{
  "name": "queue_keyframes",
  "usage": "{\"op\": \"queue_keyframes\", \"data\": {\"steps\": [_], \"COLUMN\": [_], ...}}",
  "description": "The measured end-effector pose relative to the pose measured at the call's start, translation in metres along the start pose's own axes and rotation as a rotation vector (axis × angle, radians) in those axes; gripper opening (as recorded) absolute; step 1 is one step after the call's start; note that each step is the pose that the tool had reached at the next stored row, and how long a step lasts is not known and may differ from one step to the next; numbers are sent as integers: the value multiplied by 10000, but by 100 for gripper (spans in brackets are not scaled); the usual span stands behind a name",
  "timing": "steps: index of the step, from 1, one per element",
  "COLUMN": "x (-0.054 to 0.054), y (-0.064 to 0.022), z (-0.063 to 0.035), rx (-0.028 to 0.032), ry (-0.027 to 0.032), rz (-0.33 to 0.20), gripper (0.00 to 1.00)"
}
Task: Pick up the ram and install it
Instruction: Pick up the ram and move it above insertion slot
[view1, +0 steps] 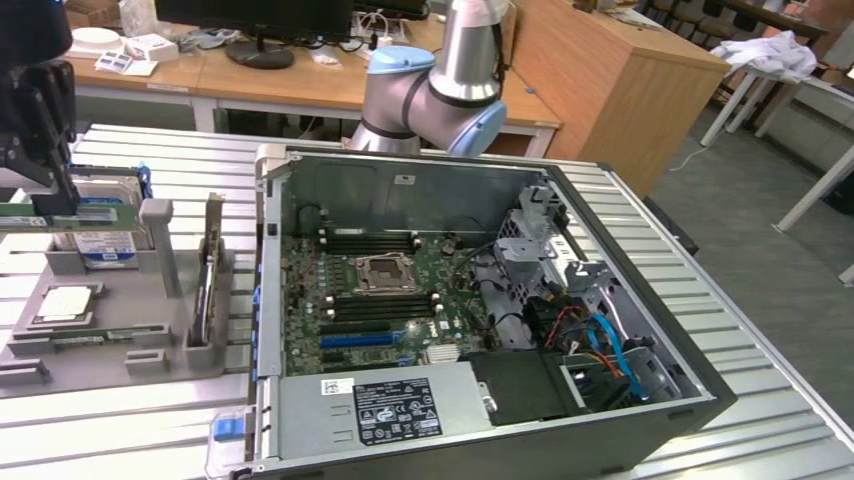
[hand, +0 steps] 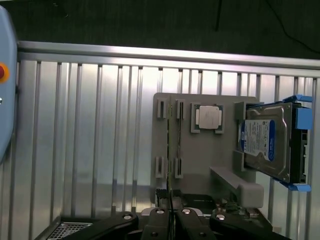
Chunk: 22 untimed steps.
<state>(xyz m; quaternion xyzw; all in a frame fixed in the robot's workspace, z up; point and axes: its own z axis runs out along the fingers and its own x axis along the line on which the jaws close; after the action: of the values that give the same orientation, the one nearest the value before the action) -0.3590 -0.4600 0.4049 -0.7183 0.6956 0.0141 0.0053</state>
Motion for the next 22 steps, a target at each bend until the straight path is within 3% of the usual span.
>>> {"op": "queue_keyframes", "data": {"steps": [22], "x": [12], "y": [-370], "z": [-5], "rx": [-179], "ry": [-6], "rz": [4], "gripper": [12]}}
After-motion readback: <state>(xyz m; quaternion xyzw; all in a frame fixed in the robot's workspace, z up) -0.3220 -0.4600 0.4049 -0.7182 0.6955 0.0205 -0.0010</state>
